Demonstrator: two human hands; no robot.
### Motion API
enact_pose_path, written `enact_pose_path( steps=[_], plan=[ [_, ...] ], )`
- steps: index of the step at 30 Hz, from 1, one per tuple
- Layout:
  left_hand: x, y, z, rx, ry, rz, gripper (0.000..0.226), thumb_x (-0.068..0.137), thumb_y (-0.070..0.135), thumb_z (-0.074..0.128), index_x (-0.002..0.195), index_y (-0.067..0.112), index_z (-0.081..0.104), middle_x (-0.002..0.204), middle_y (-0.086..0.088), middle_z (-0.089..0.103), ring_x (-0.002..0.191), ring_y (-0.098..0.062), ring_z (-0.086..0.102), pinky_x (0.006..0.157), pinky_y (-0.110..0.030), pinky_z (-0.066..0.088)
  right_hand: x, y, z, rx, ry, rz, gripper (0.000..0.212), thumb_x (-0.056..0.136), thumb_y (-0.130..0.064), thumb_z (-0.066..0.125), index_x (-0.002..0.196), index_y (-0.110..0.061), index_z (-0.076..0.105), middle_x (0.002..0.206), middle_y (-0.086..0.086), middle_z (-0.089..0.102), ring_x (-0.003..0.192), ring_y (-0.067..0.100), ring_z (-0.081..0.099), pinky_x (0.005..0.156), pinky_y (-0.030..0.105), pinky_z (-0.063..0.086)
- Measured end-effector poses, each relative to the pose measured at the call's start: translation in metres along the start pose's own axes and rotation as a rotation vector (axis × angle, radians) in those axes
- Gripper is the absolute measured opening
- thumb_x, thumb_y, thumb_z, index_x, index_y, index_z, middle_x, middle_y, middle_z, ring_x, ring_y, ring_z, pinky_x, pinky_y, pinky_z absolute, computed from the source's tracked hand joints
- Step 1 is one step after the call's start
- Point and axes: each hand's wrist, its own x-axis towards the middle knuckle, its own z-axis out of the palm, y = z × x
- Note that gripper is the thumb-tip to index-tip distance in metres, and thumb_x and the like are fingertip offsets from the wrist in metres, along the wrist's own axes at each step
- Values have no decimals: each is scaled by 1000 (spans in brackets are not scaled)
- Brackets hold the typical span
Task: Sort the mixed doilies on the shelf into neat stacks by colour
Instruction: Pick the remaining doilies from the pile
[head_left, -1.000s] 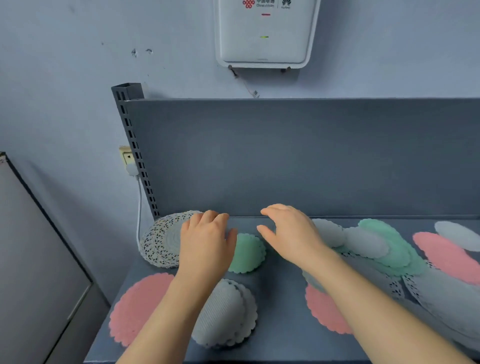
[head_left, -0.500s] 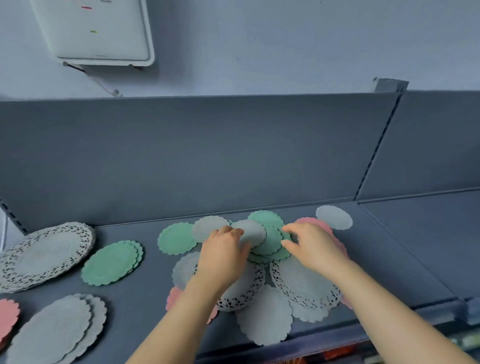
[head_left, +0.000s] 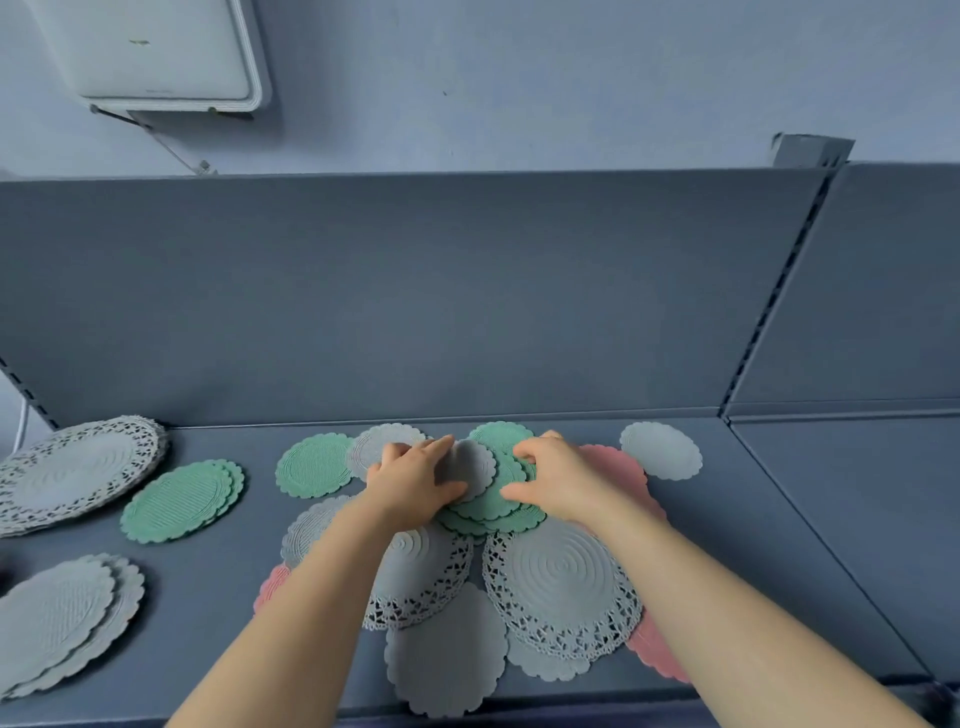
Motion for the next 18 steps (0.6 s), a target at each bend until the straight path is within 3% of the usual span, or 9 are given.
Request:
enact_pose_path(
  steps=[3,5,9,12,15,18],
  plan=[
    [5,-3,-3,-60,-41,-8,75,87,47,56,149,33,16,148,7,36,138,-25,17,108,-43,24,9,1,2,7,-32,-2,62,78,-36,72,131,-15,50,133,6,40,119,25,47,98,39,45],
    [9,-7,-3,-76,-73,-27,80,84,49,58,149,33,14,149,5,34,138,-26,17,109,-45,25,15,4,3,45,-47,3,61,78,-34,72,131,-14,48,132,6,41,114,26,50,90,35,49],
    [12,-10,-5,-121,-79,-47,86,80,51,63,148,35,13,149,2,32,136,-26,19,108,-47,27,18,4,10,186,-18,-52,42,79,-18,72,111,-18,44,106,0,47,86,18,47,73,31,45],
    [8,-4,-7,-116,60,-42,89,72,50,73,144,28,27,140,1,36,128,-26,28,104,-41,32,16,2,11,291,30,-126,38,78,-11,70,105,-18,45,88,-5,45,74,15,41,68,28,38],
    [0,1,-10,-108,282,-63,79,57,55,80,122,25,46,118,2,47,110,-22,37,89,-34,36,11,-3,3,393,48,-203,31,79,-7,70,98,-20,49,74,-9,46,67,12,41,67,29,39],
    [-12,1,-14,-291,413,-69,59,55,54,82,91,26,44,98,5,47,96,-18,37,74,-33,34,5,-11,-8,506,66,-276,24,78,-8,71,91,-22,57,84,-7,67,74,17,60,75,36,51]
  ],
)
